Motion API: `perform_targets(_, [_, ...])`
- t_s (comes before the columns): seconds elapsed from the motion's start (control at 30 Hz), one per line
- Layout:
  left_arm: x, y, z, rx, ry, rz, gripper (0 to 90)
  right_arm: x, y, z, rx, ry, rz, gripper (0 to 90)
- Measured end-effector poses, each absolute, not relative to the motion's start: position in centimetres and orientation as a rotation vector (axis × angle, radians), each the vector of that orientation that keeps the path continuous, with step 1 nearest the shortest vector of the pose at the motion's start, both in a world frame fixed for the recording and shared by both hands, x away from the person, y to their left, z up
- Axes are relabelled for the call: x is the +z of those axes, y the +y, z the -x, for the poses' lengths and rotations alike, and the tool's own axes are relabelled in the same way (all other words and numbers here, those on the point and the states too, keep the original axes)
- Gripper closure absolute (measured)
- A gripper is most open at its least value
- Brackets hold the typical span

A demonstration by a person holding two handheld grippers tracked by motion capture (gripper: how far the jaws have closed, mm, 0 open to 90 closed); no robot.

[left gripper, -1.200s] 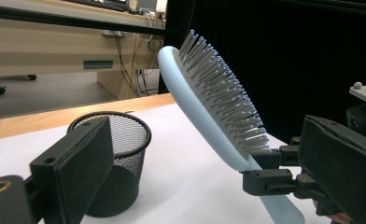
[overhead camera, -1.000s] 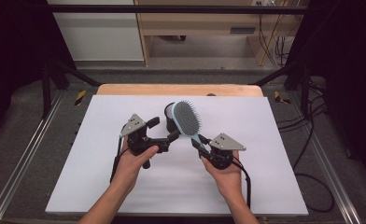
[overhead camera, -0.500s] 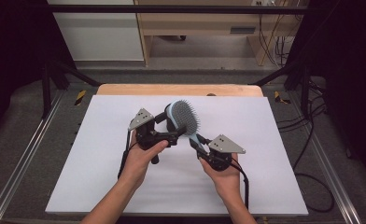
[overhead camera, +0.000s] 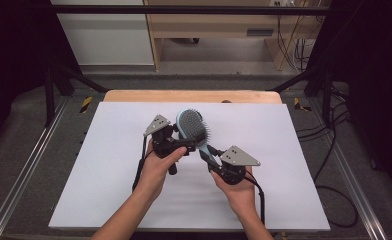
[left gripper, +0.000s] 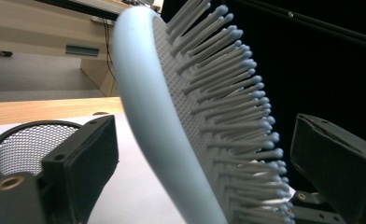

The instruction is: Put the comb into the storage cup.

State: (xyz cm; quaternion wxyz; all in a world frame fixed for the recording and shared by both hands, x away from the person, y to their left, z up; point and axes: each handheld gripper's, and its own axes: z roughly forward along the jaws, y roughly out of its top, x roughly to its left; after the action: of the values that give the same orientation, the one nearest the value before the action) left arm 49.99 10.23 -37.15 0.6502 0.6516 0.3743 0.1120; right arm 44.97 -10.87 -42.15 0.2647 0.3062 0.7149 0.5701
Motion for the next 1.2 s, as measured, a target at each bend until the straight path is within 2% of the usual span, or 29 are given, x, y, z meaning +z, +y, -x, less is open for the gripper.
perform_targets(0.4, [-36.99, 10.38, -50.11, 0.216, 0.887, -1.416, 21.1, -42.25, -10.84, -45.05, 1.541, 1.927, -0.833, 69.7])
perform_targets(0.73, [-37.17, 10.26, -50.12, 0.199, 0.926, -1.391, 38.4, -42.47, -10.63, -45.13, 1.531, 1.939, -0.852, 69.7])
perform_targets(0.87, [-37.32, 10.29, -50.13, 0.195, 0.927, -1.391, 40.3, -42.54, -10.62, -45.18, 1.532, 1.945, -0.858, 69.7])
perform_targets(1.0, [-37.47, 10.39, -50.17, 0.149, 0.919, -1.373, 46.2, -42.71, -10.53, -45.31, 1.514, 1.965, -0.874, 69.7])
perform_targets(1.2, [-37.51, 10.18, -50.01, 0.149, 0.905, -1.373, 48.9, -42.77, -10.42, -45.44, 1.499, 1.982, -0.889, 69.8])
